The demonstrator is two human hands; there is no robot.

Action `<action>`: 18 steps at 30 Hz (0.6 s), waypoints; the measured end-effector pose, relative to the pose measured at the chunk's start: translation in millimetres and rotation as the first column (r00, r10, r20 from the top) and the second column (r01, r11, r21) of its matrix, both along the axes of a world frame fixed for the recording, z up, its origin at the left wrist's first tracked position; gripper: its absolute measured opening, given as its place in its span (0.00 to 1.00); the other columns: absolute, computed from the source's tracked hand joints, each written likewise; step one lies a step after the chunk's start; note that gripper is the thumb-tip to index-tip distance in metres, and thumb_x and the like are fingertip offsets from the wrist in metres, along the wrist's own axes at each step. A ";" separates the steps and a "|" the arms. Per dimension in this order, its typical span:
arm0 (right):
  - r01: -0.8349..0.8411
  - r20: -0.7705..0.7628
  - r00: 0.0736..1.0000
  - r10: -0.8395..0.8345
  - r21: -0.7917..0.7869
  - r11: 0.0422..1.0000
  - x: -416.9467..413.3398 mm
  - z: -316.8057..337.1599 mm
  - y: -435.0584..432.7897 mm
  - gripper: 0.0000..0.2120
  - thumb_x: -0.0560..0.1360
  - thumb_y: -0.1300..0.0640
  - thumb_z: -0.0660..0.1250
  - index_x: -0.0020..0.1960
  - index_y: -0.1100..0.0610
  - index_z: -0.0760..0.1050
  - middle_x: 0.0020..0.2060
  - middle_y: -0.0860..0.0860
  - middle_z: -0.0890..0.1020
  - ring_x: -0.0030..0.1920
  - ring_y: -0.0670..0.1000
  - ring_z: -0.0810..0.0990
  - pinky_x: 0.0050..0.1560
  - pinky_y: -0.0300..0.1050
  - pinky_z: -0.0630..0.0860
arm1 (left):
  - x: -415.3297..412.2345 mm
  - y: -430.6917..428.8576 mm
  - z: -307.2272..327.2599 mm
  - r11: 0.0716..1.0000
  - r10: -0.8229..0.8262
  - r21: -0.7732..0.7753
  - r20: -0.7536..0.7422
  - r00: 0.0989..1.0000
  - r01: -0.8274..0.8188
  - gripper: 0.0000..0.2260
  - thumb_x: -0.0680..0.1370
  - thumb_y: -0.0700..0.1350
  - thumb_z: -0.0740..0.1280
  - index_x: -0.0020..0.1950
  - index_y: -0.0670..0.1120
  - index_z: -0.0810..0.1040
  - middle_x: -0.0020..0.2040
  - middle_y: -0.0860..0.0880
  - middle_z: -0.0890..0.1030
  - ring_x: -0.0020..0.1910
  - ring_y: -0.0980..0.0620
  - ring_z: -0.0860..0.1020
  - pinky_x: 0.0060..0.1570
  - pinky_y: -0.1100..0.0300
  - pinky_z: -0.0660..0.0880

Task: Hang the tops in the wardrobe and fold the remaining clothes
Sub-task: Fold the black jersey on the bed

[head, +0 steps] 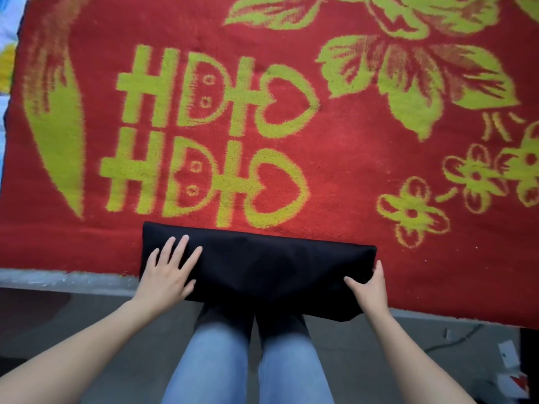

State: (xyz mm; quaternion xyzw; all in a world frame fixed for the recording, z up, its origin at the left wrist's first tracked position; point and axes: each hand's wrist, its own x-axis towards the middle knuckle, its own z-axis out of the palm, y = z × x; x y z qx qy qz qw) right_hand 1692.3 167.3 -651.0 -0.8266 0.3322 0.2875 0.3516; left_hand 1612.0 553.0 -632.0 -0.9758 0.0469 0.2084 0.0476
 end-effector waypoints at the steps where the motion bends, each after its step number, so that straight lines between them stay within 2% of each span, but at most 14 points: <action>1: 0.025 -0.018 1.000 -0.025 -0.007 1.000 1.5 1.0 -0.5 0.35 0.68 0.64 0.73 0.71 0.64 0.60 0.66 0.62 0.71 0.65 0.59 0.71 0.65 0.56 0.68 | 1.2 -5.9 -0.2 1.000 0.022 -0.003 -0.069 0.997 -0.023 0.32 0.55 0.48 0.81 0.56 0.41 0.82 0.59 0.33 0.77 0.54 0.30 0.77 0.42 0.35 0.75; 3: 0.066 -0.052 0.997 -0.065 0.010 0.998 5.9 6.0 0.5 0.21 0.68 0.67 0.73 0.59 0.65 0.73 0.56 0.63 0.79 0.52 0.56 0.78 0.53 0.49 0.73 | 2.5 -13.7 -0.6 0.996 0.089 -0.009 -0.155 0.984 -0.092 0.37 0.49 0.46 0.84 0.56 0.41 0.82 0.60 0.33 0.77 0.56 0.29 0.76 0.41 0.31 0.73; 5: 0.124 -0.047 0.992 -0.120 0.083 0.989 14.3 15.5 -2.7 0.08 0.67 0.69 0.73 0.46 0.64 0.78 0.45 0.64 0.82 0.41 0.53 0.78 0.43 0.47 0.74 | 4.4 -17.5 -0.3 0.993 0.114 -0.007 -0.188 0.975 -0.118 0.36 0.50 0.46 0.84 0.57 0.42 0.82 0.61 0.34 0.76 0.57 0.29 0.75 0.44 0.30 0.72; 8: 0.212 0.096 0.968 -0.231 0.177 0.961 45.8 34.4 -14.8 0.09 0.67 0.69 0.73 0.47 0.65 0.78 0.35 0.54 0.81 0.30 0.46 0.78 0.32 0.37 0.75 | 9.4 -20.7 -0.3 0.990 0.133 -0.020 -0.164 0.977 -0.138 0.34 0.54 0.47 0.83 0.59 0.43 0.81 0.62 0.35 0.75 0.59 0.31 0.75 0.47 0.31 0.72; 10: 0.235 0.195 0.943 -0.271 0.187 0.954 77.7 50.6 -21.4 0.11 0.68 0.68 0.72 0.50 0.63 0.77 0.35 0.53 0.80 0.30 0.47 0.77 0.30 0.37 0.75 | 15.1 -23.7 -1.2 0.988 0.136 -0.056 -0.114 0.984 -0.143 0.32 0.56 0.46 0.83 0.59 0.43 0.81 0.62 0.34 0.76 0.57 0.32 0.76 0.47 0.32 0.73; 12: 0.200 0.232 0.946 -0.225 0.127 0.971 106.9 62.7 -28.3 0.10 0.69 0.67 0.71 0.49 0.60 0.76 0.40 0.57 0.80 0.33 0.48 0.75 0.34 0.41 0.73 | 21.1 -31.3 -1.8 0.986 0.144 -0.081 -0.046 0.988 -0.148 0.31 0.57 0.43 0.82 0.59 0.42 0.81 0.62 0.35 0.75 0.57 0.33 0.77 0.47 0.34 0.74; 15: 0.052 0.178 0.983 -0.042 -0.052 0.997 130.8 68.8 -34.0 0.09 0.70 0.64 0.71 0.48 0.62 0.75 0.47 0.61 0.80 0.39 0.54 0.76 0.41 0.46 0.72 | 21.2 -48.0 -3.3 0.987 0.122 -0.110 0.022 0.992 -0.119 0.31 0.56 0.40 0.81 0.59 0.42 0.81 0.62 0.36 0.76 0.57 0.35 0.77 0.48 0.37 0.75; 18: -0.130 0.176 0.967 0.183 -0.275 0.953 137.6 83.7 -20.8 0.11 0.70 0.60 0.71 0.50 0.61 0.74 0.49 0.61 0.80 0.46 0.58 0.76 0.44 0.47 0.67 | 13.8 -58.3 -3.2 0.988 0.103 -0.120 0.007 0.995 -0.102 0.31 0.55 0.39 0.81 0.58 0.43 0.81 0.61 0.37 0.77 0.56 0.36 0.78 0.48 0.38 0.75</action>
